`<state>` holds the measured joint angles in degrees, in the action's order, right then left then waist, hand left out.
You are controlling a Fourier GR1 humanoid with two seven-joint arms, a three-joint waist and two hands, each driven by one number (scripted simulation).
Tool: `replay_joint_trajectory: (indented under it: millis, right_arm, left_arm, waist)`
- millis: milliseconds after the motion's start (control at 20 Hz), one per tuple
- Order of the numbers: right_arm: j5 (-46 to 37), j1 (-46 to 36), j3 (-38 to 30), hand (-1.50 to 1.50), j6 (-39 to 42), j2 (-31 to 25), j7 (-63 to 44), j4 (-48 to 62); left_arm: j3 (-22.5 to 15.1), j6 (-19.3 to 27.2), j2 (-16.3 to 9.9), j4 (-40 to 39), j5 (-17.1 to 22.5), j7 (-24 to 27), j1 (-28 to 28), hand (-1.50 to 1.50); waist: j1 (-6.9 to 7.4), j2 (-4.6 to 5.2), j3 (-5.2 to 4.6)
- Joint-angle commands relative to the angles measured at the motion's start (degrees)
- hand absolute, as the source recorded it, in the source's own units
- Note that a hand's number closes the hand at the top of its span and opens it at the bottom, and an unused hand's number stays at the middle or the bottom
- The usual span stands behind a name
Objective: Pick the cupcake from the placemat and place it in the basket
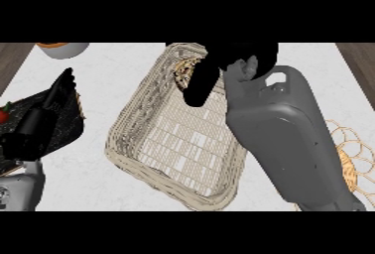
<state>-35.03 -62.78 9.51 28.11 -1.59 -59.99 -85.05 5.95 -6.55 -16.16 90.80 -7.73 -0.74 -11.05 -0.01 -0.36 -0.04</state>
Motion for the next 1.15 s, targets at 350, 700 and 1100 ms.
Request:
replay_joint_trajectory:
  millis: [350, 700, 1100]
  right_arm:
    - [2.5, -0.3, -5.2, -1.5, -11.9, 1.6, -4.5, -3.8]
    - [-5.3, 1.9, -16.3, -1.5, -24.7, 0.2, -3.5, -9.1]
    - [-4.2, 11.6, -27.1, -1.5, -23.9, -6.6, -0.4, -20.7]
  left_arm:
    - [-0.5, 0.4, 1.1, -0.5, -1.2, 1.3, 0.6, 0.0]
    - [-0.4, 1.1, 1.7, -1.9, -1.7, 3.4, 2.1, 0.0]
    - [1.7, -0.2, -0.5, 0.2, -0.4, 0.2, -0.2, 0.0]
  waist:
    - [0.44, 0.22, 0.02]
    - [-0.32, 0.22, 0.04]
    - [-0.89, 0.1, 0.1]
